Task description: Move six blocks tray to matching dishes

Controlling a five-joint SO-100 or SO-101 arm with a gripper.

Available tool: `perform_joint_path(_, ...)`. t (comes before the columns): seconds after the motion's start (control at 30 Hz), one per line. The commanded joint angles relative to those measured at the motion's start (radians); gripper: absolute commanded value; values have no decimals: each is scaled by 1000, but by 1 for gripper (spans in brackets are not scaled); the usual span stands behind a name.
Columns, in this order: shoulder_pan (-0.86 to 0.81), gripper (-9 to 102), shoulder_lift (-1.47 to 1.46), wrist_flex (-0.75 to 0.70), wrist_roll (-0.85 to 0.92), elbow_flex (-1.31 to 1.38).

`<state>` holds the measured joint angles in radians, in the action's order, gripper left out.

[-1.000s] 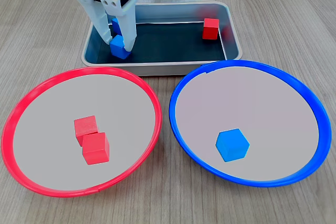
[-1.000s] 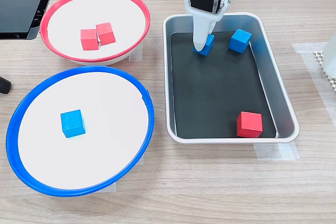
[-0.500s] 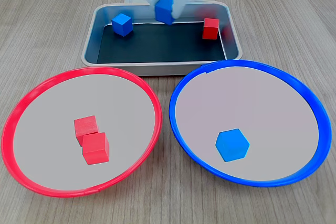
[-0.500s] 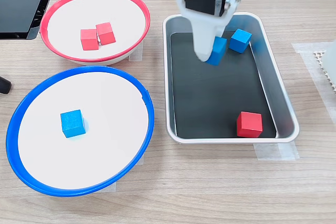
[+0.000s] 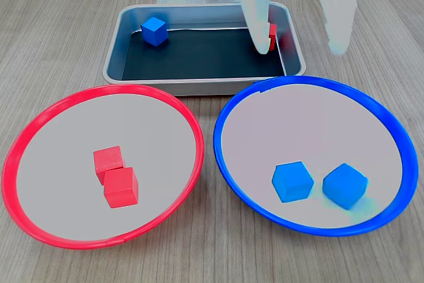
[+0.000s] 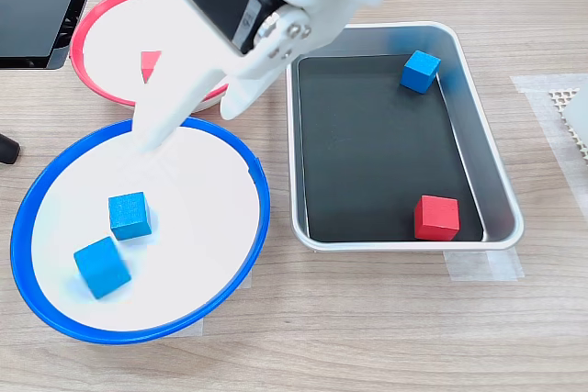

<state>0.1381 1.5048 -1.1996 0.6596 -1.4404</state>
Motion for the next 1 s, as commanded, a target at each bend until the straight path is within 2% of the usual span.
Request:
perform_joint_path(0.0, -23, 45, 77, -137, -20, -15)
perform_joint_path(0.03, -29, 47, 110, -161, -15, -38)
perform_joint_path(0.07, -29, 39, 163, -193, 35, -77)
perform_joint_path(0.1, -34, 29, 215, -213, 67, -121)
perform_joint_path(0.13, -43, 12, 278, -221, 83, -189)
perform_joint_path(0.17, -60, 0, 334, -222, 84, -258)
perform_joint_path(0.33, -67, 0, 499, -206, 195, -568)
perform_joint_path(0.43, -37, 7, 506, -204, 253, -653)
perform_joint_path(0.53, -3, 10, 497, -173, 219, -681)
perform_joint_path(0.67, 83, 9, 483, -138, -57, -675)
perform_joint_path(0.83, 172, 6, 457, -245, -436, -601)
perform_joint_path(0.97, 195, 10, 445, -304, -667, -588)
